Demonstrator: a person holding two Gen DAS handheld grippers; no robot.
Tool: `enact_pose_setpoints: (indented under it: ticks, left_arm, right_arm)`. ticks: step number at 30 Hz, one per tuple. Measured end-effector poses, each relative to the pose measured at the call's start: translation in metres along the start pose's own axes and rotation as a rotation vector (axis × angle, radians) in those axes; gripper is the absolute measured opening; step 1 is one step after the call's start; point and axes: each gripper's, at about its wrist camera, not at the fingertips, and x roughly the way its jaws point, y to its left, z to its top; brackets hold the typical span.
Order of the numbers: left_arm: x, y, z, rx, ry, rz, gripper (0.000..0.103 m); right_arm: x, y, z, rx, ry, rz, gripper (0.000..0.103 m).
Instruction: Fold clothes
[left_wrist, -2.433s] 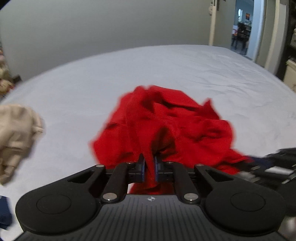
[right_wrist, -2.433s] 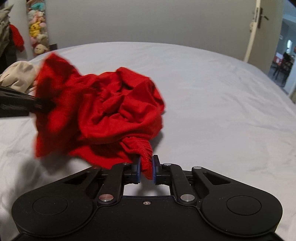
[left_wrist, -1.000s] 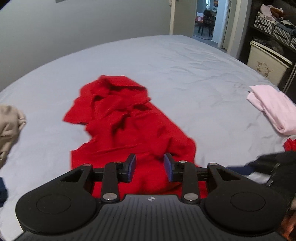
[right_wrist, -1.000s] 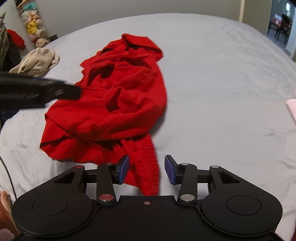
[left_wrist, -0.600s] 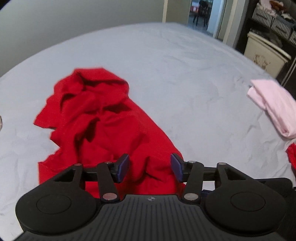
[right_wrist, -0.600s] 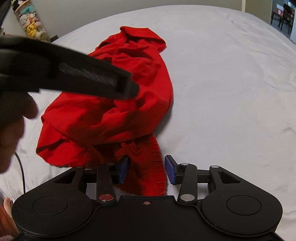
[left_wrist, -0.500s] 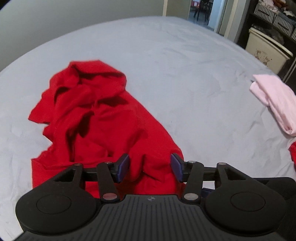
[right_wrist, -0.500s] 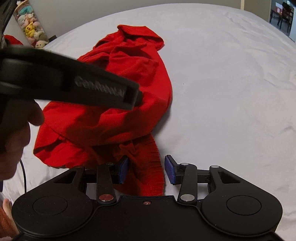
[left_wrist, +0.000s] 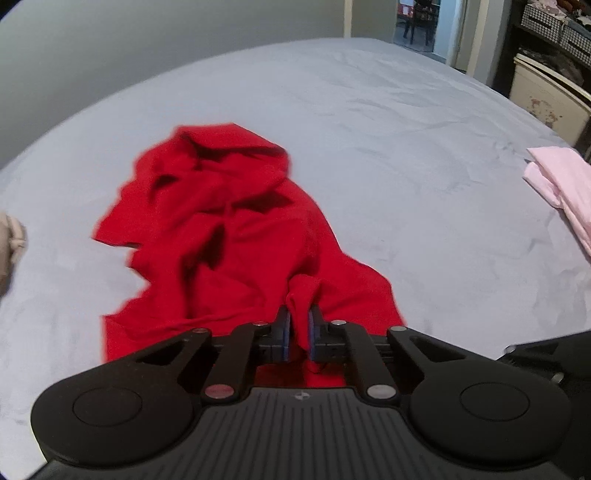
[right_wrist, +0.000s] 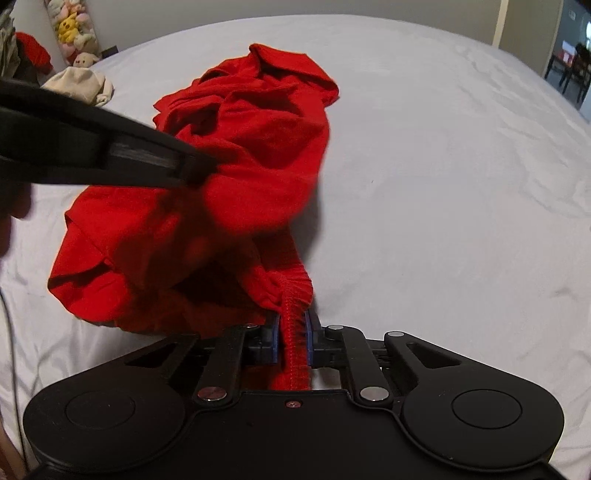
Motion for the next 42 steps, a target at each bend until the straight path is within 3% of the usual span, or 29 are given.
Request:
enact_pose_setpoints:
  ticks: [8,17,22,24,28,33,37,42]
  left_arm:
    - [-0.043,0.060,-0.007,-0.007,-0.035,0.222,0.007]
    - [-0.082,0.139,-0.037,-0.110,0.031,0.507,0.007]
    - [-0.086,0.160,-0.068,-0.152,0.111,0.531,0.007]
    - [-0.084,0.160,-0.077,-0.155,0.141,0.529,0.008]
    - [-0.084,0.162,-0.094,-0.193,0.216,0.519,0.019]
    - [-0.097,0.165,-0.103,-0.222,0.220,0.550,0.027]
    - [-0.111,0.169,-0.101,-0.210,0.210,0.629,0.028]
    - [-0.121,0.174,-0.090,-0.242,0.116,0.472,0.028]
  right_arm:
    - [-0.017,-0.011,0.011,-0.062,-0.038,-0.106,0.009]
    - [-0.047,-0.063,0.016,-0.042,-0.044,-0.304,0.009]
    - [-0.057,-0.089,-0.002,0.004,0.004,-0.370,0.009]
    - [-0.058,-0.093,-0.009,0.022,0.032,-0.352,0.010]
    - [-0.046,-0.091,-0.015,0.008,0.101,-0.373,0.019]
    - [-0.047,-0.098,-0.019,0.030,0.109,-0.404,0.026]
    - [-0.055,-0.099,-0.017,0.058,0.090,-0.405,0.029]
    - [-0.061,-0.094,-0.007,0.048,0.037,-0.344,0.032]
